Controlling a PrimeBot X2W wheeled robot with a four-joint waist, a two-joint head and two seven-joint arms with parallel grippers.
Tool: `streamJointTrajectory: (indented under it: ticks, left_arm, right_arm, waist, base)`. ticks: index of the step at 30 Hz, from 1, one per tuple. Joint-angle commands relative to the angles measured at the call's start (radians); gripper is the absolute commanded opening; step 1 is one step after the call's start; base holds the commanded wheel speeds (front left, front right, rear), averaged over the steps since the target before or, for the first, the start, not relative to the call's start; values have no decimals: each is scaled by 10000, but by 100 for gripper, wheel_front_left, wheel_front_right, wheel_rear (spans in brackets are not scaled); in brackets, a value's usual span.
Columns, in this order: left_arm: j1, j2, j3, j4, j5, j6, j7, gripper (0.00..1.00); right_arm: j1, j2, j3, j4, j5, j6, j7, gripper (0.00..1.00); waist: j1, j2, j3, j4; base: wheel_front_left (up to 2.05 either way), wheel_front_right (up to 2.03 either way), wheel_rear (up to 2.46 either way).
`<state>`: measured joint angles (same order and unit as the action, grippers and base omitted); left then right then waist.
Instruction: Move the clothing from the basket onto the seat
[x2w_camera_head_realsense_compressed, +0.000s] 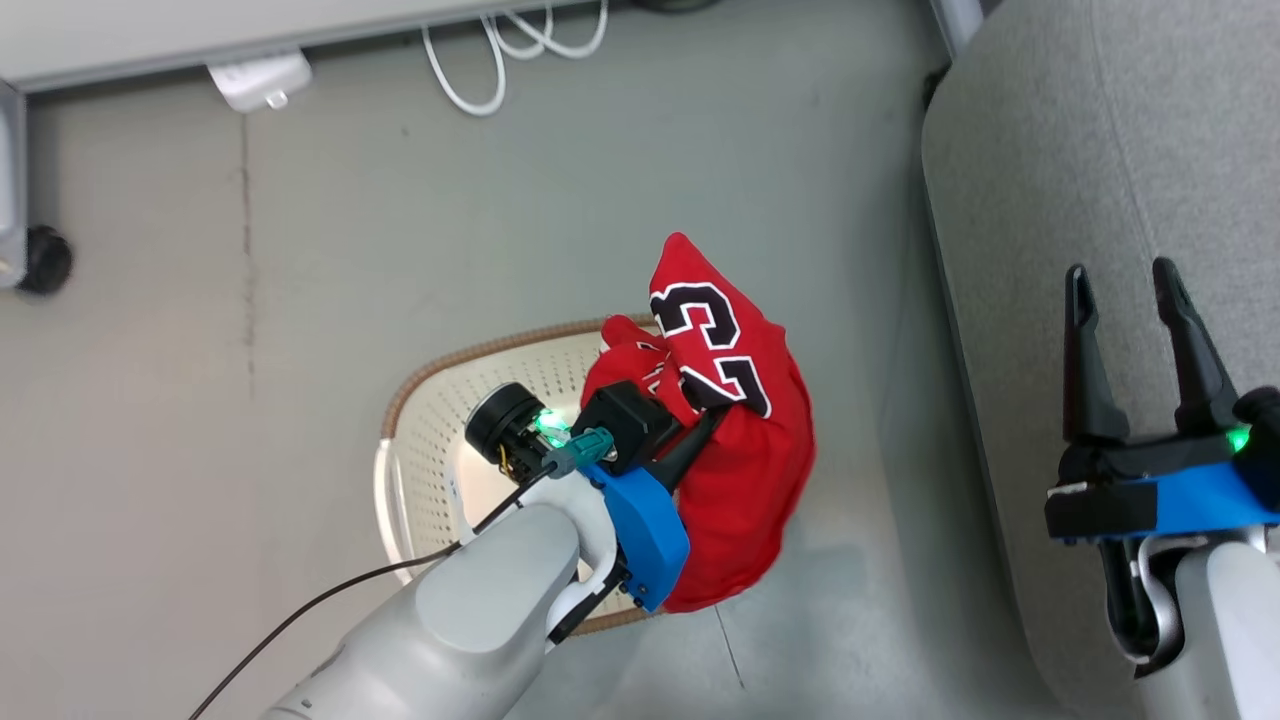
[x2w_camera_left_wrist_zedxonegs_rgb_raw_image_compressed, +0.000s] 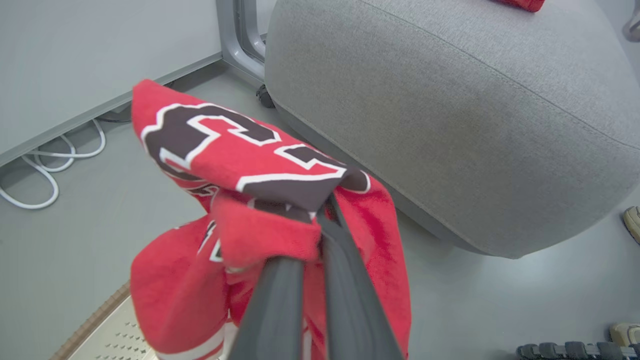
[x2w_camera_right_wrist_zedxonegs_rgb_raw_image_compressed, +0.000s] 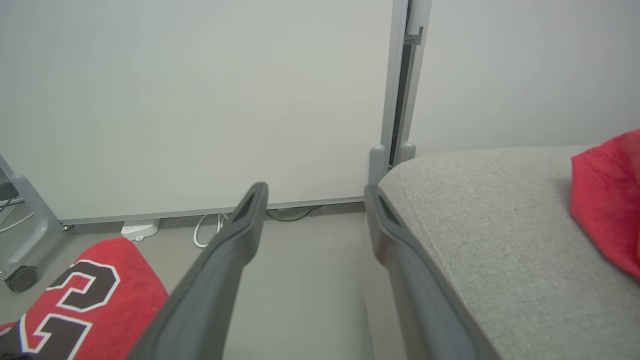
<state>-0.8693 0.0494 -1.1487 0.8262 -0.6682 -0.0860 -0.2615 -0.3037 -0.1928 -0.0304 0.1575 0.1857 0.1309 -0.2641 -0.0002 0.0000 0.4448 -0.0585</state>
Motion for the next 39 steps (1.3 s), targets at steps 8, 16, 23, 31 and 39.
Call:
streamJointTrajectory:
  ticks: [8, 16, 23, 31, 39]
  left_arm:
    - [550, 24, 1056, -925, 857, 13, -49, 0]
    - [654, 65, 1513, -1277, 1255, -91, -50, 0]
    - [752, 161, 1688, -1390, 1312, -195, -51, 0]
    - [700, 226, 1587, -1351, 1198, -277, -51, 0]
    - [820, 228, 1535, -1324, 1157, -246, -51, 0]
  right_arm:
    - [1057, 247, -58, 226, -171, -3, -4, 100]
    - [1775, 431, -172, 296, -280, -3, -4, 100]
    - [2424, 580, -210, 377, -378, -3, -4, 100]
    - [2860, 705, -162, 302, -420, -3, -4, 100]
    - [2836, 687, 111, 138, -453, -3, -4, 100]
  waist:
    - [2, 0, -2136, 497]
    - [2, 0, -3279, 663]
    - [2, 0, -4196, 766]
    - [2, 0, -4543, 869]
    - [2, 0, -4587, 897]
  base:
    - [0, 0, 0]
    - [0, 0, 0]
    - [0, 0, 0]
    - [0, 0, 0]
    - [0, 0, 0]
